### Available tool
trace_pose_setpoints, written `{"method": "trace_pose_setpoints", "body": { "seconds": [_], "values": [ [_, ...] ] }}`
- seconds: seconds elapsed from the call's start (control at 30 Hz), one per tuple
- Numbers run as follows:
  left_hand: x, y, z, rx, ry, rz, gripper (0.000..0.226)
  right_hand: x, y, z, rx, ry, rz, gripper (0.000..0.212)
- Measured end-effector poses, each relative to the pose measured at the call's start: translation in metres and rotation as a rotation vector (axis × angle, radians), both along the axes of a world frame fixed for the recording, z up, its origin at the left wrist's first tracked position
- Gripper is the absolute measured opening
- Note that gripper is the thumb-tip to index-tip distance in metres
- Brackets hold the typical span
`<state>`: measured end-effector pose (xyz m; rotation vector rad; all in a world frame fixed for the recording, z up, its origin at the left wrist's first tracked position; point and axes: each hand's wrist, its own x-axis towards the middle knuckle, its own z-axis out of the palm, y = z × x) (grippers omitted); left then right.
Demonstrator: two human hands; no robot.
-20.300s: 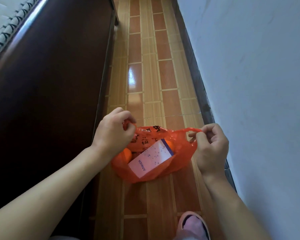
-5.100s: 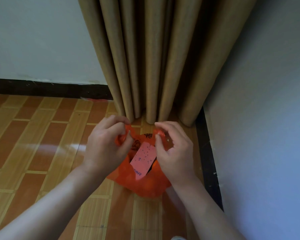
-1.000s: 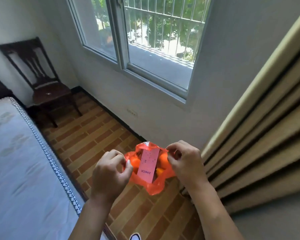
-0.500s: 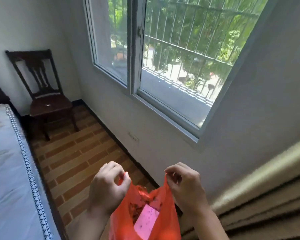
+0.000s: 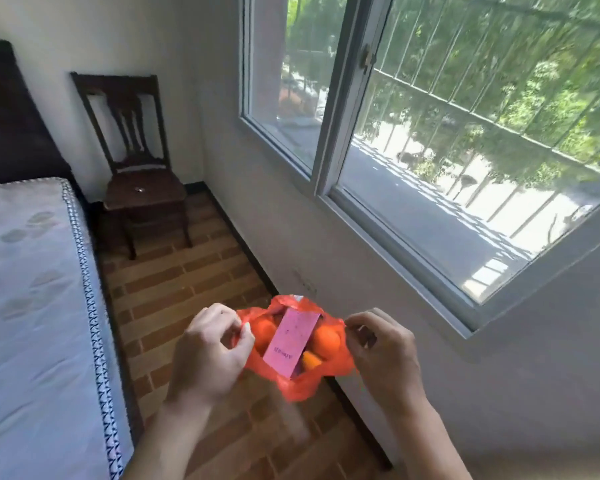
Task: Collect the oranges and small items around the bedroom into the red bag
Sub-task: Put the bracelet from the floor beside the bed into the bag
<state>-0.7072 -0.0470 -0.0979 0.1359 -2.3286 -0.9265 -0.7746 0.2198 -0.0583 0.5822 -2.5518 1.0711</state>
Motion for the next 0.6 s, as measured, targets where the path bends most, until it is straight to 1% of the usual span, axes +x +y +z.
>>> {"method": "trace_pose_setpoints", "body": {
  "seconds": [0.1, 0.23, 0.33, 0.4, 0.5, 0.6],
  "values": [
    [-0.01, -0.024, -0.011, 0.025, -0.018, 0.085, 0.017, -0.034, -0.03, -0.005, -0.016, -0.008, 0.067, 0.026],
    [-0.024, -0.054, -0.032, 0.039, -0.096, 0.229, 0.017, -0.087, -0.073, -0.024, -0.022, -0.059, 0.179, 0.027],
    [-0.032, -0.068, -0.044, 0.04, -0.186, 0.351, 0.022, -0.13, -0.103, -0.05, -0.011, -0.108, 0.281, 0.03],
    [-0.036, -0.075, -0.053, 0.04, -0.237, 0.429, 0.026, -0.156, -0.121, -0.068, 0.032, -0.13, 0.358, 0.03],
    [-0.041, -0.087, -0.074, 0.066, -0.275, 0.497, 0.02, -0.183, -0.145, -0.099, 0.081, -0.209, 0.45, 0.03],
    [-0.039, -0.094, -0.097, 0.097, -0.322, 0.564, 0.02, -0.195, -0.163, -0.134, 0.11, -0.276, 0.522, 0.029]
  ]
}}
